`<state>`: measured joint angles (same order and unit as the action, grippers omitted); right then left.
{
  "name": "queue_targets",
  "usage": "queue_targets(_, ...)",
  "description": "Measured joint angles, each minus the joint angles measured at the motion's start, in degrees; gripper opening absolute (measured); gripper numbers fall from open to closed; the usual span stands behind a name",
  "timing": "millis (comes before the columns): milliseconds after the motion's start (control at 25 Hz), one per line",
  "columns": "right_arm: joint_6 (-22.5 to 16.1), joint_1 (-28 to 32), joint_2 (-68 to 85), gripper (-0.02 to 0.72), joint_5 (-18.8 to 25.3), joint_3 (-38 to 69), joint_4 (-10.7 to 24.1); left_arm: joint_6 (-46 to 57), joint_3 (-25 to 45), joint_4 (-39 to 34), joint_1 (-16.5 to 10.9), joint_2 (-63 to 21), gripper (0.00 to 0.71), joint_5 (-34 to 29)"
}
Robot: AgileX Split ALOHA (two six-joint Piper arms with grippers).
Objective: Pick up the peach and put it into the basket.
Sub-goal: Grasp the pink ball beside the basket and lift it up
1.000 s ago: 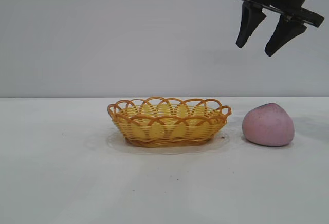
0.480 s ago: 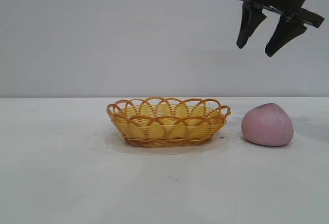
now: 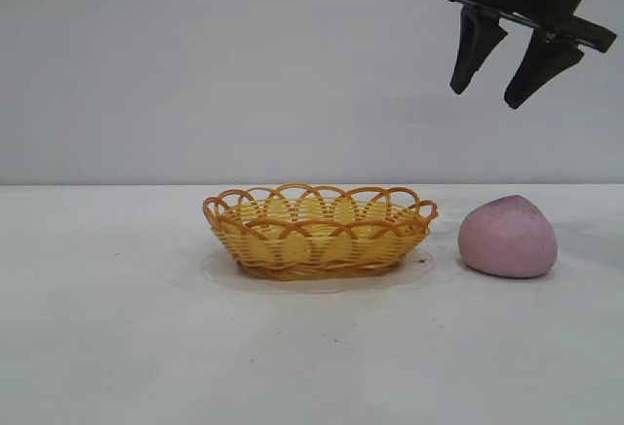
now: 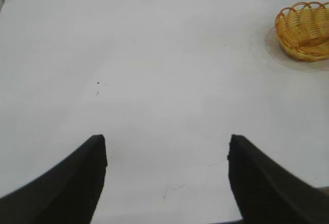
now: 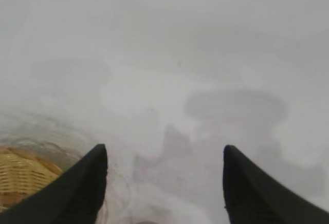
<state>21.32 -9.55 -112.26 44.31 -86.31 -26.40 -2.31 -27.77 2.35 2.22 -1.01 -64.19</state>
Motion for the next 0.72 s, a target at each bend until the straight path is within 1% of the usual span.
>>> queue_targets(120, 0.88, 0.0, 0.0, 0.458, 1.36, 0.0, 0.14, 0.0, 0.0, 0.0, 0.0, 0.0, 0.447, 0.0)
queue_targets(240, 1.41, 0.0, 0.82, 0.458, 4.06, 0.0, 0.53, 0.12, 0.0, 0.0, 0.0, 0.0, 0.447, 0.0)
queue_targets(320, 1.48, 0.0, 2.03, 0.458, 6.72, 0.0, 1.42, 0.12, 0.0, 0.0, 0.0, 0.0, 0.447, 0.0)
queue_targets(360, 1.52, 0.0, 2.45, 0.405, 8.21, 0.0, 1.92, 0.12, 0.0, 0.0, 0.0, 0.0, 0.447, 0.0)
queue_targets(440, 1.62, 0.0, 3.68, 0.406, 11.25, 0.0, 2.67, 0.12, 0.0, 0.0, 0.0, 0.0, 0.447, 0.0)
queue_targets(480, 1.62, 0.0, 3.97, 0.358, 12.99, 0.0, 2.76, 0.12, 0.0, 0.0, 0.0, 0.0, 0.447, 0.0)
queue_targets(520, 1.62, 0.0, 4.29, 0.349, 14.48, 0.0, 2.9, 0.12, 0.0, 0.0, 0.0, 0.0, 0.447, 0.0)
queue_targets(640, 1.62, 0.0, 4.6, 0.355, 19.84, 0.0, 3.02, 0.12, 0.0, 0.0, 0.0, 0.0, 0.447, 0.0)
queue_targets(720, 1.62, 0.0, 4.64, 0.355, 21.65, 0.69, 3.02, 0.12, 0.0, 0.0, 0.0, 0.0, 0.447, 0.0)
